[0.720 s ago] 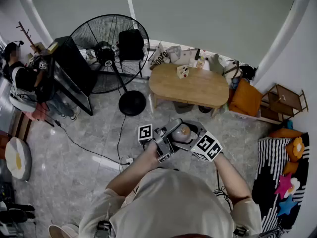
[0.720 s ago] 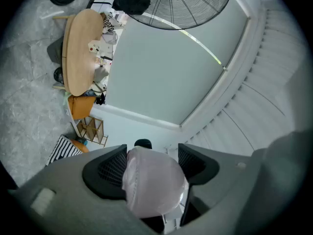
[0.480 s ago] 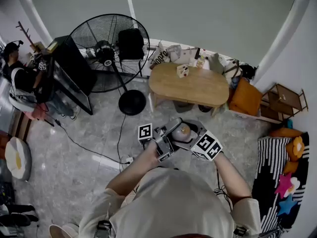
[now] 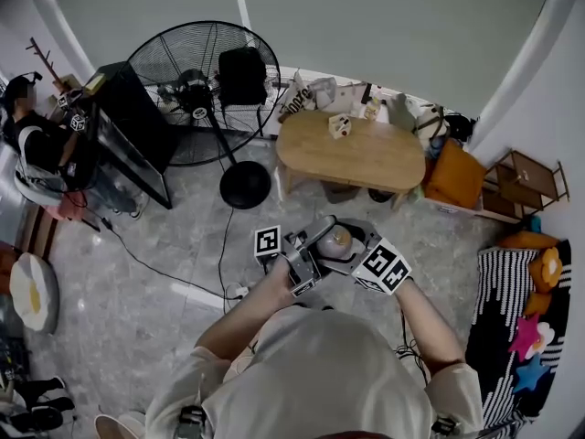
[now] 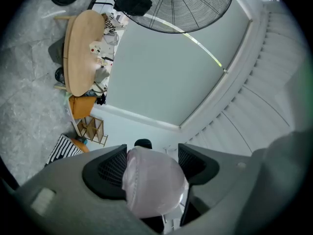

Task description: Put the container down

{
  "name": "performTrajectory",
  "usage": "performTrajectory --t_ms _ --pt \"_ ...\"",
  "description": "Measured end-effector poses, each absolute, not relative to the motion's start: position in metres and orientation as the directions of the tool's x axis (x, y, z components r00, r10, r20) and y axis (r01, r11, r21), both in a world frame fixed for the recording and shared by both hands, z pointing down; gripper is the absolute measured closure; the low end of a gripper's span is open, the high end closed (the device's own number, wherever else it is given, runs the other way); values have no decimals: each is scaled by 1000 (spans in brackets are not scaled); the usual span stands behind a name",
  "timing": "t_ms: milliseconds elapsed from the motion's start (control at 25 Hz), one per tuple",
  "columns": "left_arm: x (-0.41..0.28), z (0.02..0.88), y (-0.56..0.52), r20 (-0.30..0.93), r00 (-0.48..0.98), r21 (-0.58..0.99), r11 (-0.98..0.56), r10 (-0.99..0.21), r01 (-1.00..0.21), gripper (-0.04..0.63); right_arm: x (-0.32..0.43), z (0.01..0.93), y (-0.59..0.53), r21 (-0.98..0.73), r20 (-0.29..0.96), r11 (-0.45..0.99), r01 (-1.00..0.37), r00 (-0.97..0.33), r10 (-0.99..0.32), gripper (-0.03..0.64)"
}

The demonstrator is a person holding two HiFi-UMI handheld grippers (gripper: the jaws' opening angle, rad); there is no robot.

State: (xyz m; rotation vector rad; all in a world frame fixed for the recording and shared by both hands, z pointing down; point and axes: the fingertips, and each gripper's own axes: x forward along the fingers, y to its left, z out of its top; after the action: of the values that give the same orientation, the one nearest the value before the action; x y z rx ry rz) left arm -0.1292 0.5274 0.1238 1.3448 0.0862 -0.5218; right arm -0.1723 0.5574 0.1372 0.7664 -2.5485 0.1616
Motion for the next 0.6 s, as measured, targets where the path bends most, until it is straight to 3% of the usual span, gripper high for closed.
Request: performTrajectory --t_ms 600 --pt "-171 135 511 -339 898 906 159 -279 391 268 -216 148 539 -1 458 811 -584 -721 -519 224"
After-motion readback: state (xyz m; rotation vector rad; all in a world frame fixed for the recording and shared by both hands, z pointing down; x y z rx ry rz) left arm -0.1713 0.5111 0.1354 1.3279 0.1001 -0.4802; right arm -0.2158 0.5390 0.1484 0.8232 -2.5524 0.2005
